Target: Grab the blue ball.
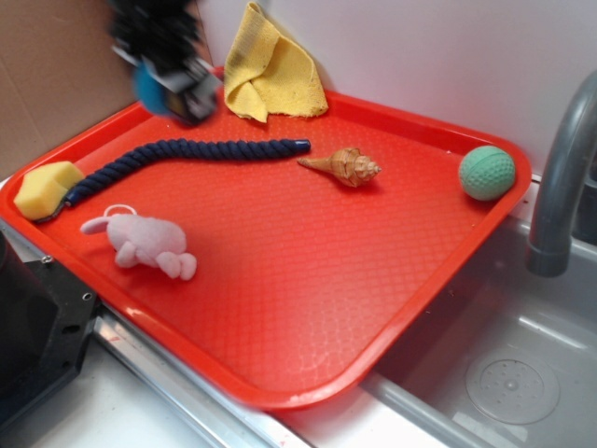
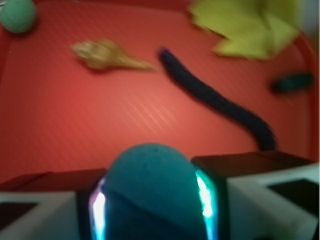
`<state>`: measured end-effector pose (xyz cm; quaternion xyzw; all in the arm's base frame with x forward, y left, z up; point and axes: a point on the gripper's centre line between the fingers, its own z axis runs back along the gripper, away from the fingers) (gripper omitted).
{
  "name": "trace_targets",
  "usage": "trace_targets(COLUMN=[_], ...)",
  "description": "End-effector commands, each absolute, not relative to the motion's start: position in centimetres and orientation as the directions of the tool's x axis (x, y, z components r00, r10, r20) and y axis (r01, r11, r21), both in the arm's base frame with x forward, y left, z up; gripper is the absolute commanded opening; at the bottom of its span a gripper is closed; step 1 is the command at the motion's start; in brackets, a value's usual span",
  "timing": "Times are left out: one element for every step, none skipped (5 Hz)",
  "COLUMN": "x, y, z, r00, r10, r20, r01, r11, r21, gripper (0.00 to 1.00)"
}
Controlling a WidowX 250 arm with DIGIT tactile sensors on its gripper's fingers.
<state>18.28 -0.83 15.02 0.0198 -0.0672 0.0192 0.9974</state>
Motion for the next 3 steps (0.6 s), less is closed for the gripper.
trace_targets(x=[17.6, 17.9, 18.4], y=[3.0, 3.8, 3.6], z=[22.1, 24.2, 25.4], r00=[0.934, 0.914, 0.929], r10=[0.341, 0.378, 0.332], r20=[0.107, 0.147, 0.164], r01=[-0.348, -0.391, -0.345], r11=[0.936, 0.917, 0.937], r21=[0.052, 0.076, 0.061], gripper=[0.00, 0.00, 0.00])
